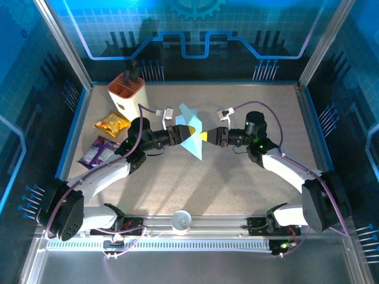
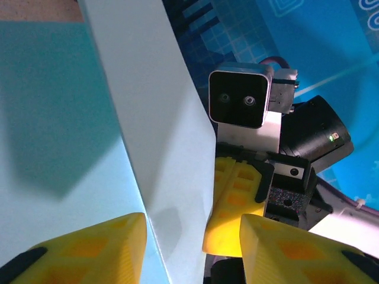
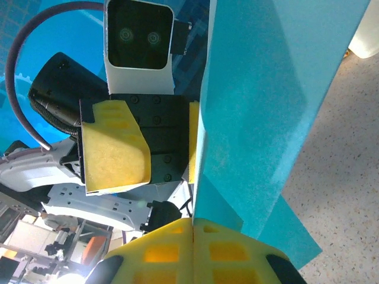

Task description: Fold a paper plane with a square sheet of paper (fold left side to right side)

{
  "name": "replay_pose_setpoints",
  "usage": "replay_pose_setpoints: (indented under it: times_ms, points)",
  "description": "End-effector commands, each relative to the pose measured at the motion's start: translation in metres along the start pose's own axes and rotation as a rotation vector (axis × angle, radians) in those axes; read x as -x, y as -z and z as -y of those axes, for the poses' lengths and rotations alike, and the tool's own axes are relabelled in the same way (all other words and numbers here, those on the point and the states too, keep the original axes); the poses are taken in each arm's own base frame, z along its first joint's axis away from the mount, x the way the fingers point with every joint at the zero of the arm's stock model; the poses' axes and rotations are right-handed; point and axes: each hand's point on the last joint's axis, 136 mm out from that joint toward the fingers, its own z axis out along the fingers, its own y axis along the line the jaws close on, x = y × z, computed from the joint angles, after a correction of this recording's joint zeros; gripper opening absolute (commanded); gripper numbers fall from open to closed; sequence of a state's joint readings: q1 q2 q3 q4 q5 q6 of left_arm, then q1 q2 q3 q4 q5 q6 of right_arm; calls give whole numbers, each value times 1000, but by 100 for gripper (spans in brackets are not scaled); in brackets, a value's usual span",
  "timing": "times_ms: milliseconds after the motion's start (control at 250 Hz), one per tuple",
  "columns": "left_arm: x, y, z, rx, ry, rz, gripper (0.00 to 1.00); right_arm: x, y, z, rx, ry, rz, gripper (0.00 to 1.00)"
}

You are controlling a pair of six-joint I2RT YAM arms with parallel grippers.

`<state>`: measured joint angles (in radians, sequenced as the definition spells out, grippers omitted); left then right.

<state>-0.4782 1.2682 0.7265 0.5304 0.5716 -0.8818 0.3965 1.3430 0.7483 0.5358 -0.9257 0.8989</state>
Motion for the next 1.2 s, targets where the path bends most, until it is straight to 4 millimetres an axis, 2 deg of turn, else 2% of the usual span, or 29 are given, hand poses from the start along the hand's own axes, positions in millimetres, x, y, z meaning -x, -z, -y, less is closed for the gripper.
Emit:
replay_pose_setpoints:
  times_ms: [0,240,360,567,739,847,951,1091,1195]
  points:
    - [9,-2,11,-24,-52,30,38,5,-5,-13,47,27,-4,4]
    - [9,1,10,-4,-58,46,18,2,-5,-9,34,18,-3,9]
    - [10,2,11,-9,-55,50,10,4,-2,-10,28,27,6,16]
    - [10,2,18,-32,-59,57,4,9,18,-13,-29,63,59,39]
    - [9,3,27,-51,-70,64,4,-1,34,-2,-111,56,62,63]
    - [8,3,33,-66,-74,62,4,-10,34,-3,-107,47,47,81]
    - [6,1,39,-88,-78,60,4,-18,29,-11,-80,53,26,91]
    - [4,-4,49,-119,-84,49,3,-22,20,-27,-25,89,-5,94]
    - [3,-5,54,-140,-83,47,3,-16,19,-39,14,117,5,89]
